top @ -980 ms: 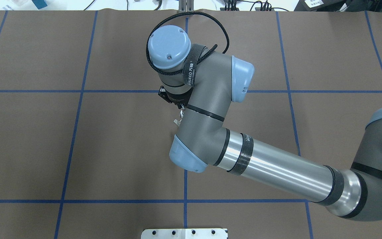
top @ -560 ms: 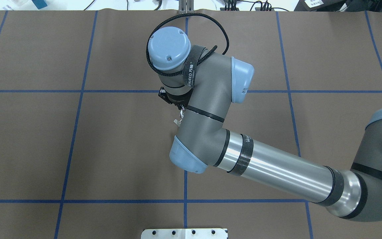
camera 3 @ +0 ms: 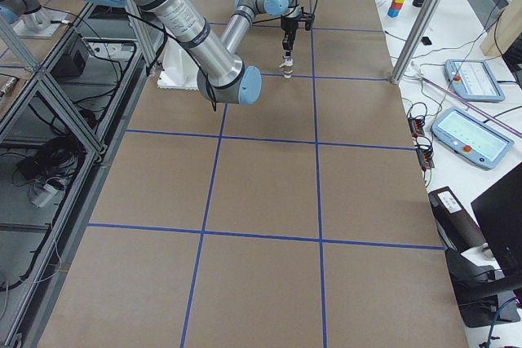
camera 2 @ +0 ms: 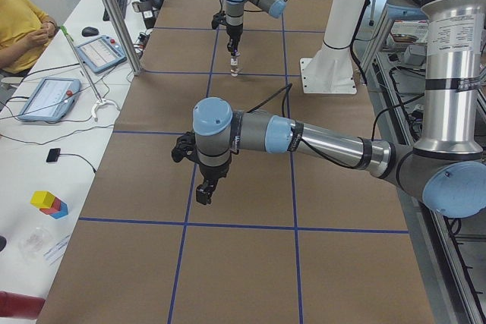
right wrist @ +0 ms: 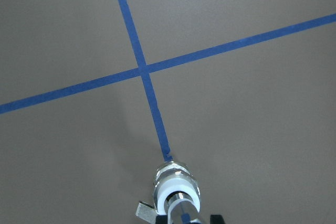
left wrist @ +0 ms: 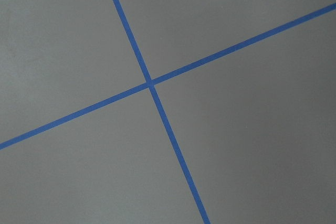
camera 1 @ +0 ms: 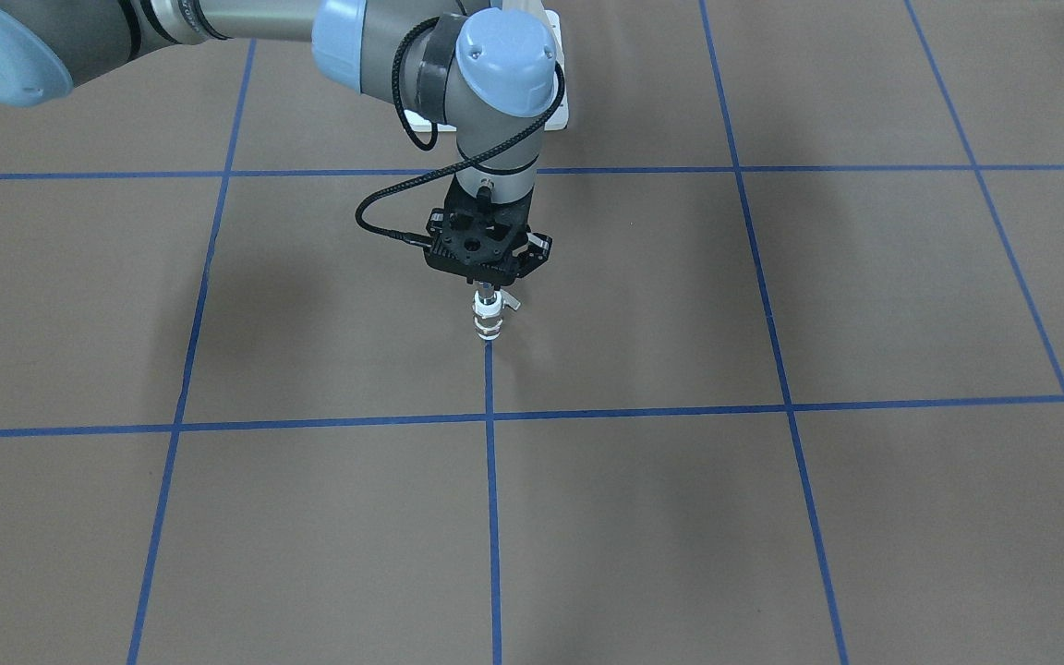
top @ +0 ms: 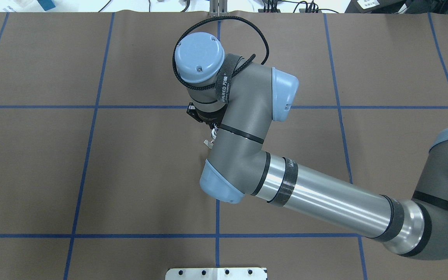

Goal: Assemble PPR valve and pipe with both arms
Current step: 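Lower the chrome fitting onto the valve top with the right gripper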

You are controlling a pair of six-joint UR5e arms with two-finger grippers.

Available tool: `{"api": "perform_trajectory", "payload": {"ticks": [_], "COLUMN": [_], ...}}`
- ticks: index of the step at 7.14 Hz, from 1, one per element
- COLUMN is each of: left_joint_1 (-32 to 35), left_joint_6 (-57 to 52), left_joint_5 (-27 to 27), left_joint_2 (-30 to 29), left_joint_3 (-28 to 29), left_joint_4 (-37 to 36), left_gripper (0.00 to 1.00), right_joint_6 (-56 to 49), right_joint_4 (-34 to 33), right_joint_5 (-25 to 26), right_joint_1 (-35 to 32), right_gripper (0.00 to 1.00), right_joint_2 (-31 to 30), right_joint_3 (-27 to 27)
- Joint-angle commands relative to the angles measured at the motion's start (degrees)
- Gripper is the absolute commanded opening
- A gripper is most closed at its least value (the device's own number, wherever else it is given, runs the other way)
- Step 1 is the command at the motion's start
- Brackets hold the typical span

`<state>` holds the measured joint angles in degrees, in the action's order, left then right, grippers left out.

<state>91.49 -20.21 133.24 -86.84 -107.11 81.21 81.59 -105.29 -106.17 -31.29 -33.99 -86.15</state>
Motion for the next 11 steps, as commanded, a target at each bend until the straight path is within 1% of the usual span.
{"api": "perform_trajectory", "payload": {"ticks": [1, 3, 4, 5, 8, 9, 11], "left_joint_1": [0.0, 0.0, 0.0, 0.0, 0.0, 0.0, 0.0], "left_joint_6": [0.0, 0.0, 0.0, 0.0, 0.0, 0.0, 0.0], "left_joint_5": [0.0, 0.0, 0.0, 0.0, 0.0, 0.0, 0.0], "left_joint_2": [0.0, 0.0, 0.0, 0.0, 0.0, 0.0, 0.0], "left_joint_3": [0.0, 0.0, 0.0, 0.0, -0.1, 0.0, 0.1], "left_joint_4": [0.0, 0.0, 0.0, 0.0, 0.0, 0.0, 0.0], "left_gripper": [1.0, 1.0, 1.0, 1.0, 1.0, 1.0, 1.0], "right_joint_6": [0.0, 0.0, 0.0, 0.1, 0.2, 0.2, -0.3], "right_joint_4": [0.0, 0.0, -0.1, -0.1, -0.1, -0.1, -0.2], "right_joint_5": [0.0, 0.0, 0.0, 0.3, 0.5, 0.6, 0.4], "right_joint_1": [0.0, 0.0, -0.1, 0.0, 0.0, 0.0, -0.2], "right_gripper": [0.0, 0.0, 0.13, 0.28, 0.87, 0.98, 0.99], "right_joint_2": [0.0, -0.1, -0.1, -0.2, -0.3, -0.3, 0.0], "right_joint_3": [-0.1, -0.2, -0.2, -0.2, -0.2, -0.2, -0.9]}}
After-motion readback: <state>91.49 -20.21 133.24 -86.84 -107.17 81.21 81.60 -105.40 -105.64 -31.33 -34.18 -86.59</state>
